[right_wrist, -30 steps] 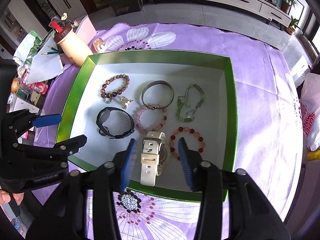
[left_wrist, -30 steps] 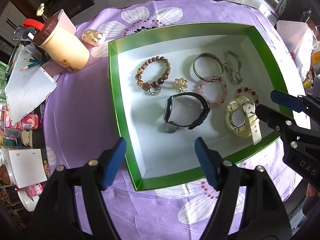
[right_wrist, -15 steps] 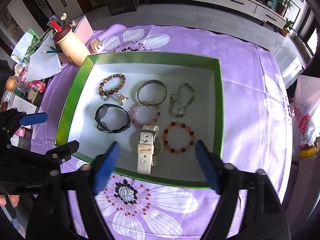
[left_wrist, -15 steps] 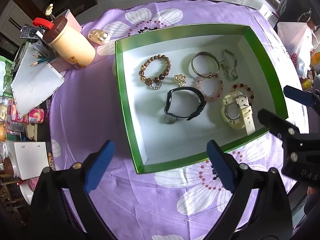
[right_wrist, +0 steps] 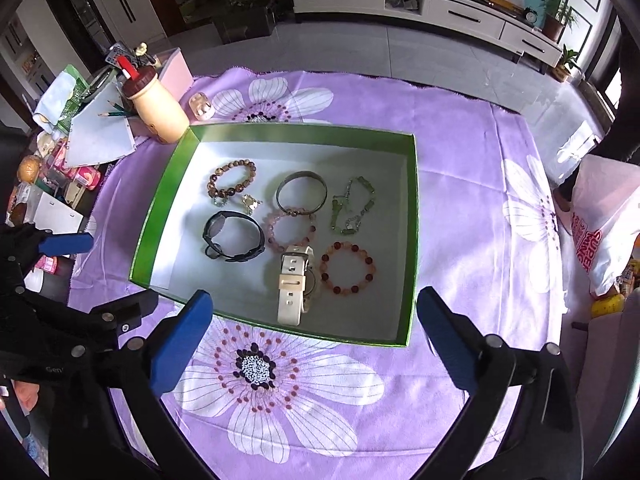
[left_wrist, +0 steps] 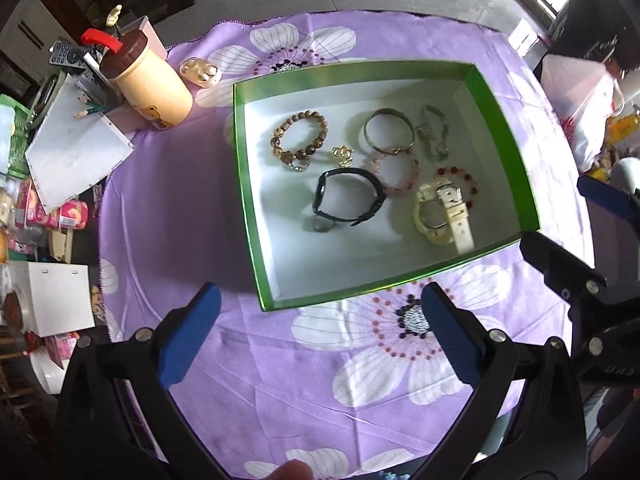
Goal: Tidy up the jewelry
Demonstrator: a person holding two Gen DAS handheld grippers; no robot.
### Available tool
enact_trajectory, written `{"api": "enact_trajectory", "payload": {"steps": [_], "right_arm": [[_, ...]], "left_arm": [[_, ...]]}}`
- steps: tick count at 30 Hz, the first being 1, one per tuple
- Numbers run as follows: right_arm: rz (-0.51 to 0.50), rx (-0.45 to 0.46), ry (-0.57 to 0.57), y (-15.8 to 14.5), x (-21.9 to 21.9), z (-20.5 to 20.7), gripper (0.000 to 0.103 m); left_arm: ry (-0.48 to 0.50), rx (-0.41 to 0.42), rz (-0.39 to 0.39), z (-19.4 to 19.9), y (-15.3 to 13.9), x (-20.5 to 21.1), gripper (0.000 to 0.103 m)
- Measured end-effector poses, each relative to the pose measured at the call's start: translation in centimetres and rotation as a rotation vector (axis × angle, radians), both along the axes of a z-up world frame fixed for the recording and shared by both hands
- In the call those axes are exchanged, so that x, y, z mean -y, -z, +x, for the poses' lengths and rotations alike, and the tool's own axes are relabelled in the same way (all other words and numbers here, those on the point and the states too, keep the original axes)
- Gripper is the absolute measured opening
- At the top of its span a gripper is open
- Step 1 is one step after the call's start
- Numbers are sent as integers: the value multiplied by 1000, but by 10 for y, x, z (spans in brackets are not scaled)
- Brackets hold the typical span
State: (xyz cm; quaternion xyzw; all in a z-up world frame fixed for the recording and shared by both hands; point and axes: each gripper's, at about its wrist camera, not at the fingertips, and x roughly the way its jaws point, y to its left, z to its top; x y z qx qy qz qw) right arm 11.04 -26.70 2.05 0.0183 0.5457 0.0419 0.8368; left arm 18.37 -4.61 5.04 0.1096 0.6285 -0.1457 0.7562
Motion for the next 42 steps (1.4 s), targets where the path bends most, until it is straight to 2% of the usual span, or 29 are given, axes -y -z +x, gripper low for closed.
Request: {"api": "enact_trajectory", "payload": {"steps": [10,18,42], "right_arm": [[-3,38,-6,-25,1,-11,102],[1,13,-10,-22,0,-13,102],[21,-22,-18,-15,-6,-9,102]], "left_arm": [[-36,54,52,-4,-19,-3,101],[-42,63,94,-7,-21,-5,101],[-48,75,138,-5,-20,-7,101]]}}
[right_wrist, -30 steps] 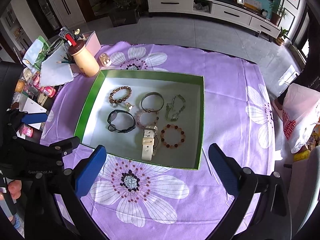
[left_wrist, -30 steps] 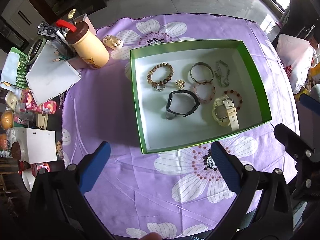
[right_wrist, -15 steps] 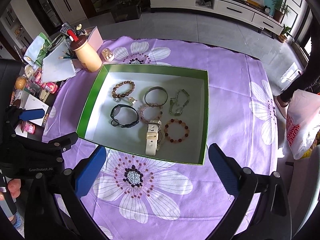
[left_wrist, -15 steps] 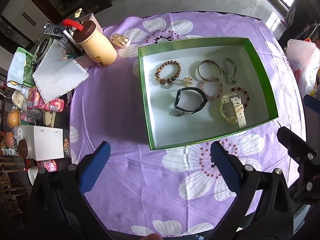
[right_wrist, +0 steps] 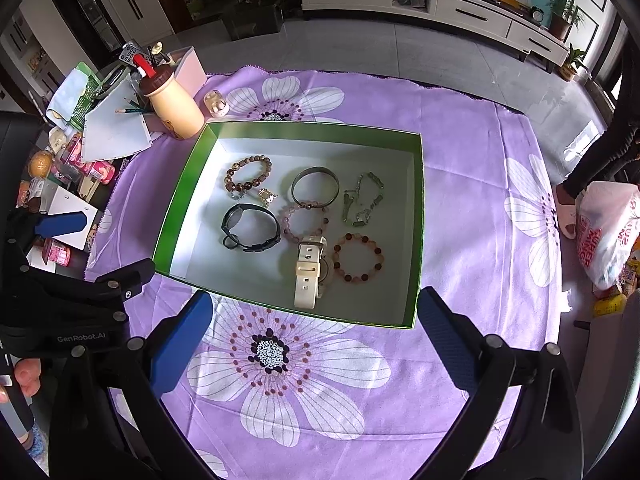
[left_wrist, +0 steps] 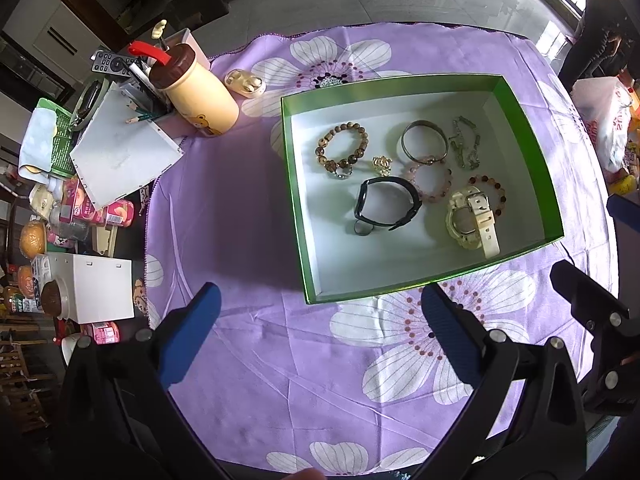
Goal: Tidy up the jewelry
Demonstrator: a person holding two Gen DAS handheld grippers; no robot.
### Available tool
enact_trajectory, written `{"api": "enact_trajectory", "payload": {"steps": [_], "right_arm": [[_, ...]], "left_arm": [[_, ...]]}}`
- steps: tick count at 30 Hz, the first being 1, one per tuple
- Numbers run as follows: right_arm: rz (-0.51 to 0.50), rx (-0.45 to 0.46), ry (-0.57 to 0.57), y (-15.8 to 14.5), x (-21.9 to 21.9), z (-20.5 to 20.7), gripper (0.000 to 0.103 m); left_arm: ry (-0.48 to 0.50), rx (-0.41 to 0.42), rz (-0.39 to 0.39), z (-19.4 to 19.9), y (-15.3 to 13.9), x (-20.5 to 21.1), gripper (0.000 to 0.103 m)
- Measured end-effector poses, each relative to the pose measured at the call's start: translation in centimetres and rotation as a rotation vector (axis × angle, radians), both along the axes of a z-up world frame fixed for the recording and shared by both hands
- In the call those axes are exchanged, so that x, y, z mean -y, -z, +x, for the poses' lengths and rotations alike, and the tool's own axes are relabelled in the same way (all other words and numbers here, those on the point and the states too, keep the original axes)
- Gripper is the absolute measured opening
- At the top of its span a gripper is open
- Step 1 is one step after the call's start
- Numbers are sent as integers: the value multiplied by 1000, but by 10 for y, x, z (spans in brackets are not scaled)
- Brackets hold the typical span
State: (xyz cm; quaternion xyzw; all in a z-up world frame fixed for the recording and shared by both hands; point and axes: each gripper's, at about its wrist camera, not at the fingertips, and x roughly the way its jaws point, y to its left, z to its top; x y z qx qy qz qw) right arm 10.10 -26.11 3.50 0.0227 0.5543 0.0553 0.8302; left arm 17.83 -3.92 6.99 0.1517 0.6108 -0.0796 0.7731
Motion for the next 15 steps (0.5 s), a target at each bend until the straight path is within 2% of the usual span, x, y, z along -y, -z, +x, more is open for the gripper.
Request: {"api": "enact_trajectory", "payload": {"steps": [15], "right_arm": [[-1,2,-2,0,-1,-2,102]], "left_arm": [[-18,7,-6,1,1,0,101]]}}
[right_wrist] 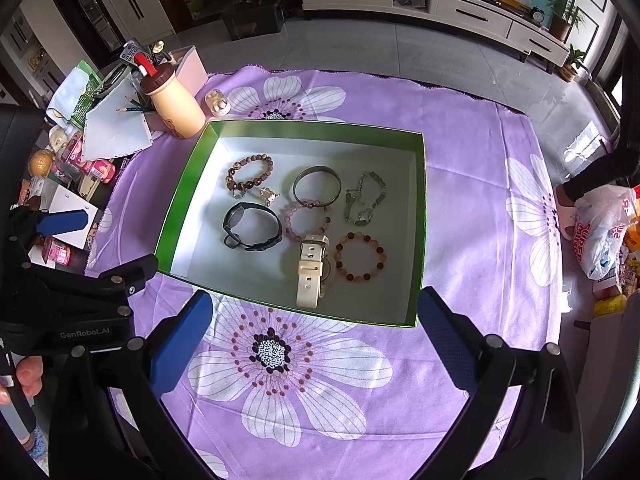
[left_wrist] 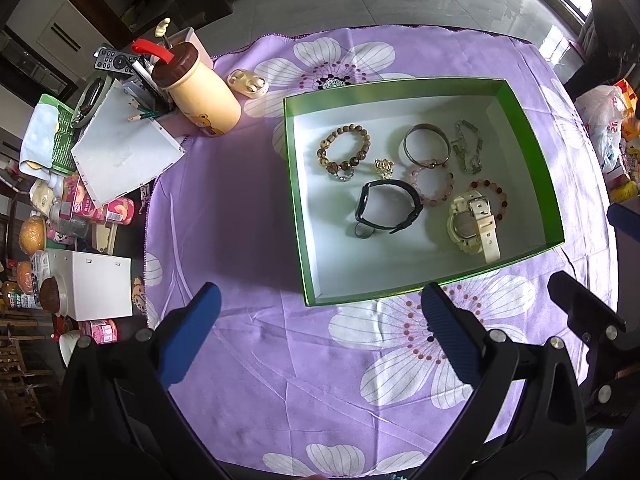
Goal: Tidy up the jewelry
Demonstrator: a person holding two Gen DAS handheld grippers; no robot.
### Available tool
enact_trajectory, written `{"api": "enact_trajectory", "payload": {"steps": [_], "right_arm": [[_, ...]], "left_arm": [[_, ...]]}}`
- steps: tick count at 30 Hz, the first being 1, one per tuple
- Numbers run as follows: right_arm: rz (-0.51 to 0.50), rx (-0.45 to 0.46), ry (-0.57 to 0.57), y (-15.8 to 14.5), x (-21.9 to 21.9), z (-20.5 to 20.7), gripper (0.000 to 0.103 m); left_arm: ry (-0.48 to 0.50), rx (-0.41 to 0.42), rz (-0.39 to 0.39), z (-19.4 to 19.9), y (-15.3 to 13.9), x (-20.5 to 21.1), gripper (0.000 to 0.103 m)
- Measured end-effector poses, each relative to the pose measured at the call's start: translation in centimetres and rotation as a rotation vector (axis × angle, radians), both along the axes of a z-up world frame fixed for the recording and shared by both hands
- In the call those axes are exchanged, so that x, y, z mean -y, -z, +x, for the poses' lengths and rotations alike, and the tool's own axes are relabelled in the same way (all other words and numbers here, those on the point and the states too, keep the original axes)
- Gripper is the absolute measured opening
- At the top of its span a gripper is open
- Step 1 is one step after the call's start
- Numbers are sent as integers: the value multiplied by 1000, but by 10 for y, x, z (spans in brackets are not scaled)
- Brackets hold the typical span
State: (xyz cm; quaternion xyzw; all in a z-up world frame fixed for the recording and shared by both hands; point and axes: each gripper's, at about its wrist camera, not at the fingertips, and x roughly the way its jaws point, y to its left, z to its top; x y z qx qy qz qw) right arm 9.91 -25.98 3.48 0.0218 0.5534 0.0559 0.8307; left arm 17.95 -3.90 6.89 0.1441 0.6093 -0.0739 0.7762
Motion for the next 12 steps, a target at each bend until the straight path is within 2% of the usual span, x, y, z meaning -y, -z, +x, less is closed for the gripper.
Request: {"api": "enact_trajectory", "payload": {"steps": [12], "right_arm": [[4,0,6,1,1,1,102]], "left_arm": [[-12,-5,-7,2,1,-2,101]]}}
